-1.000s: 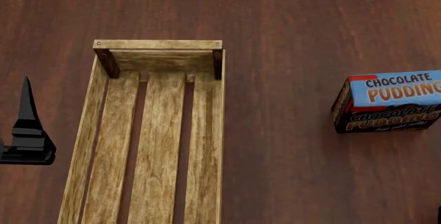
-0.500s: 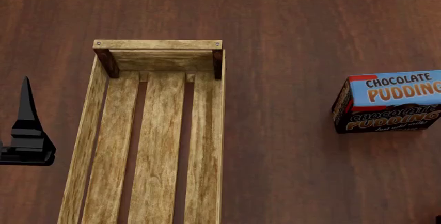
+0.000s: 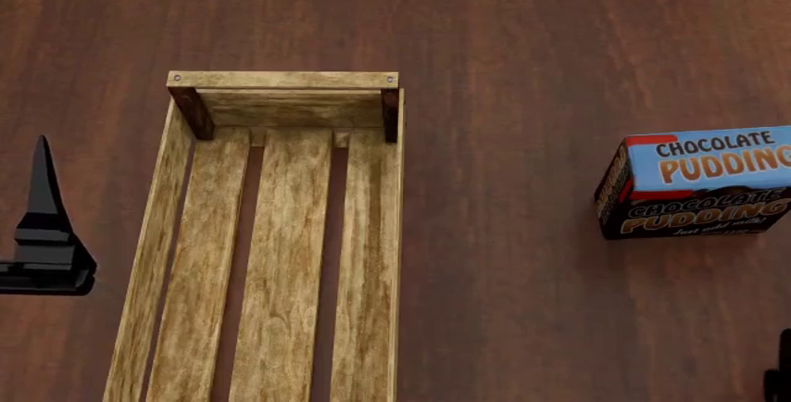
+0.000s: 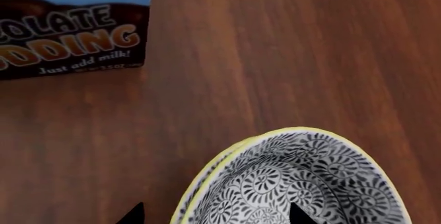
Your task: Stack the left bowl on the right bowl and place them in the tray.
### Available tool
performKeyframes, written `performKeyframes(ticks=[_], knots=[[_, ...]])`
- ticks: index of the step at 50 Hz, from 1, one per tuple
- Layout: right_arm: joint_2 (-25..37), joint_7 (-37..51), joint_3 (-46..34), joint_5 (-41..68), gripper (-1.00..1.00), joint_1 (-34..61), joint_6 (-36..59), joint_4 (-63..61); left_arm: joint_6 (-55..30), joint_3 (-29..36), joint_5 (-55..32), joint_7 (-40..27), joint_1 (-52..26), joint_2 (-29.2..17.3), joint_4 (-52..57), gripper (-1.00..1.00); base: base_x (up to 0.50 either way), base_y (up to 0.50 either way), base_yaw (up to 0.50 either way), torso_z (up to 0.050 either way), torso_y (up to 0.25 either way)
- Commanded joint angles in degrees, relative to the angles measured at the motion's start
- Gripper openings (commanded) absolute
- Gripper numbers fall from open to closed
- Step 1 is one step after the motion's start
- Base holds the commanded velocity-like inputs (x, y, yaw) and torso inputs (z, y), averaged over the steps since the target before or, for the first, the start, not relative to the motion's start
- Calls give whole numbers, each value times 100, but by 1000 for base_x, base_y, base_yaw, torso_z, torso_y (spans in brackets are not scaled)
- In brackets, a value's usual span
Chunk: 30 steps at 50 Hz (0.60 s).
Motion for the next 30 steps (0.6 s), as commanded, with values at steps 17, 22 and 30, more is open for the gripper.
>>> performKeyframes(ticks=[17, 22, 30], knots=[[-155, -138, 78, -124, 100, -405, -475, 61, 56, 12, -11, -19, -6, -22, -32, 100, 0, 0, 0, 0, 0], [-182, -196, 87, -166, 100, -505, -586, 95, 40, 6, -37, -20, -5, -28, -6, 100, 0, 0, 0, 0, 0], [-228, -261, 103, -210, 100, -654, -731, 140, -9, 0, -86, -22, 0, -39, 45, 100, 0, 0, 0, 0, 0]])
